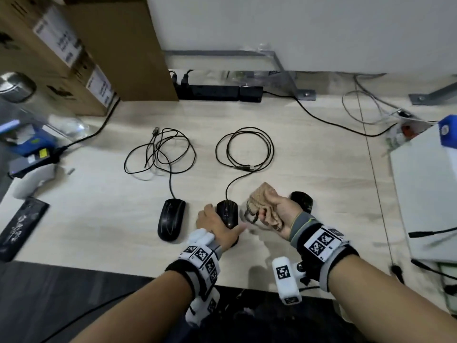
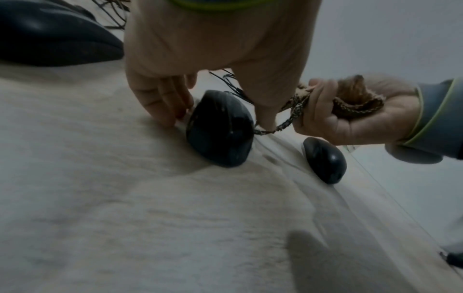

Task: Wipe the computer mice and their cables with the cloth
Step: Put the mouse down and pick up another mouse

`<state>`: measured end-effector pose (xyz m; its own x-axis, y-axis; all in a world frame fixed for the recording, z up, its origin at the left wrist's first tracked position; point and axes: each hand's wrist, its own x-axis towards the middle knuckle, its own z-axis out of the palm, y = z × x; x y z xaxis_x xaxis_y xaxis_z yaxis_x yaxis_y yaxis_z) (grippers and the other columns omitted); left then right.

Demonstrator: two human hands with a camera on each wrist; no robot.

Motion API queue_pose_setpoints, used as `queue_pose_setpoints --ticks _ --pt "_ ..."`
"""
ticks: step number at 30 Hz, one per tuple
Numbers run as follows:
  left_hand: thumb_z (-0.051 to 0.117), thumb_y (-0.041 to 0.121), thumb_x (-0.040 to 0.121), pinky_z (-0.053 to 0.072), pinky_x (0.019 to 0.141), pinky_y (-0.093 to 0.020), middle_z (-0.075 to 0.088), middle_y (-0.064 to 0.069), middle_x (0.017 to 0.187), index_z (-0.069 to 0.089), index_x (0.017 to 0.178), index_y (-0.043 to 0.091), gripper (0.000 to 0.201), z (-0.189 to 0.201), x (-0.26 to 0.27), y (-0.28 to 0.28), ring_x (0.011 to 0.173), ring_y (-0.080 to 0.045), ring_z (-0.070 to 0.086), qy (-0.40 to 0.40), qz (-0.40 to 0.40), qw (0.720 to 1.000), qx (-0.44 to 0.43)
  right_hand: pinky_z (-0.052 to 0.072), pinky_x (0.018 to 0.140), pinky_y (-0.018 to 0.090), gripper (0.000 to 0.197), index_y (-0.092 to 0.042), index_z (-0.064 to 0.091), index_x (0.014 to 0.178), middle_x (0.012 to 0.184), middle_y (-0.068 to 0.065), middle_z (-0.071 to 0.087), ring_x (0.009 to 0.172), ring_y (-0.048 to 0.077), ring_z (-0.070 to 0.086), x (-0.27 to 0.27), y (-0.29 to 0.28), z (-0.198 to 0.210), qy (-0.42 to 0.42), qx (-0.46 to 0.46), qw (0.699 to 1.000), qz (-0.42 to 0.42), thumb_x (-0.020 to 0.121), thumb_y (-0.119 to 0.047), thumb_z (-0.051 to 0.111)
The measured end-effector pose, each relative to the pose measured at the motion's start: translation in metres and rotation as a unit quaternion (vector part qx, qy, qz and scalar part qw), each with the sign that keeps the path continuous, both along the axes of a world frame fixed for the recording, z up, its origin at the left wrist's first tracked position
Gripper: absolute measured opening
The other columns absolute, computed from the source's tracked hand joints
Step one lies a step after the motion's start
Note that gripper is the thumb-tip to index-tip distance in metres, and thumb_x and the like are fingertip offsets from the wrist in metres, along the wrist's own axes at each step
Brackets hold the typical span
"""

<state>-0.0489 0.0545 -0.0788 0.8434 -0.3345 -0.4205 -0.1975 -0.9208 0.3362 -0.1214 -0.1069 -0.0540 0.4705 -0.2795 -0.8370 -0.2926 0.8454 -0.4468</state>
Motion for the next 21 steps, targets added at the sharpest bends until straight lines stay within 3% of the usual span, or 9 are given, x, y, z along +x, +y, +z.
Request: queue_pose_setpoints --ticks 4,7,10,12,14,15,16,19,21 --pt "0.071 0.052 0.061 0.047 0.09 -0.035 0.057 -0.012 0.121 0.033 0.132 0.012 0.091 0.004 0.008 -0.012 0.11 -0.031 0.057 0.038 0.013 0.999 0.009 0.053 0.057 0.035 0.029 -0.016 0.063 0.105 0.086 0.016 0.069 0.068 0.026 0.063 -0.011 -0.002 0.006 0.013 -0.036 0.999 -0.028 0.101 -0.037 0.042" --pt "0.077 0.04 0.062 0.047 0.079 -0.028 0.066 -0.01 0.103 0.055 0.122 0.007 0.072 0.03 0.038 -0.023 0.097 -0.027 0.063 0.17 0.111 0.969 -0.14 0.049 0.047 0.027 0.037 -0.012 0.066 0.097 0.068 0.018 0.06 0.053 0.026 0.056 -0.012 -0.009 0.02 -0.005 -0.092 0.994 -0.051 0.1 -0.039 0.042" --pt "0.079 0.034 0.043 0.048 0.064 -0.031 0.063 -0.008 0.073 0.068 0.091 0.005 0.057 0.079 0.074 -0.03 0.067 -0.023 0.06 0.342 0.127 0.872 -0.327 0.045 0.057 0.028 0.025 -0.009 0.068 0.098 0.075 0.013 0.066 0.069 0.027 0.059 -0.004 -0.012 0.042 0.022 -0.189 0.98 -0.052 0.095 -0.031 0.056" --pt "0.074 0.021 0.056 0.056 0.066 -0.037 0.06 -0.007 0.077 0.063 0.1 0.007 0.047 0.114 0.097 -0.035 0.066 -0.022 0.063 0.431 0.114 0.778 -0.443 0.039 0.06 0.032 0.027 0.0 0.067 0.091 0.076 0.015 0.063 0.071 0.027 0.054 0.004 -0.012 0.054 0.025 -0.253 0.966 -0.049 0.093 -0.026 0.06" --pt "0.061 0.019 0.07 0.059 0.061 -0.038 0.062 -0.004 0.078 0.058 0.109 0.013 0.039 0.154 0.121 -0.037 0.069 -0.023 0.068 0.455 0.076 0.717 -0.522 0.034 0.053 0.027 0.029 0.006 0.063 0.089 0.071 0.017 0.058 0.064 0.024 0.049 0.016 -0.007 0.071 0.012 -0.295 0.953 -0.071 0.093 -0.023 0.06" --pt "0.059 0.02 0.072 0.058 0.057 -0.036 0.063 -0.004 0.08 0.056 0.109 0.016 0.038 0.165 0.127 -0.038 0.07 -0.024 0.069 0.445 0.064 0.713 -0.538 0.034 0.048 0.025 0.026 0.003 0.063 0.087 0.07 0.018 0.057 0.057 0.023 0.048 0.021 -0.005 0.076 0.009 -0.308 0.948 -0.081 0.094 -0.022 0.06" --pt "0.062 0.021 0.073 0.057 0.054 -0.034 0.063 -0.007 0.085 0.053 0.109 0.016 0.037 0.173 0.131 -0.042 0.068 -0.025 0.07 0.427 0.048 0.731 -0.53 0.034 0.044 0.023 0.024 0.0 0.063 0.086 0.067 0.019 0.056 0.049 0.021 0.047 0.025 -0.003 0.083 0.013 -0.318 0.944 -0.084 0.095 -0.022 0.059" --pt "0.078 0.015 0.072 0.052 0.052 -0.033 0.063 -0.021 0.102 0.049 0.113 0.011 0.05 0.169 0.126 -0.043 0.067 -0.029 0.069 0.376 0.008 0.822 -0.428 0.036 0.04 0.027 0.026 0.0 0.063 0.084 0.057 0.018 0.055 0.034 0.019 0.04 0.033 0.001 0.088 0.024 -0.338 0.936 -0.099 0.094 -0.024 0.06" --pt "0.081 0.018 0.068 0.048 0.049 -0.029 0.066 -0.024 0.109 0.047 0.118 0.011 0.06 0.163 0.127 -0.033 0.068 -0.029 0.068 0.394 -0.017 0.825 -0.404 0.039 0.042 0.033 0.025 -0.005 0.064 0.081 0.06 0.019 0.058 0.041 0.023 0.045 0.043 0.006 0.099 0.025 -0.346 0.931 -0.115 0.092 -0.026 0.062"
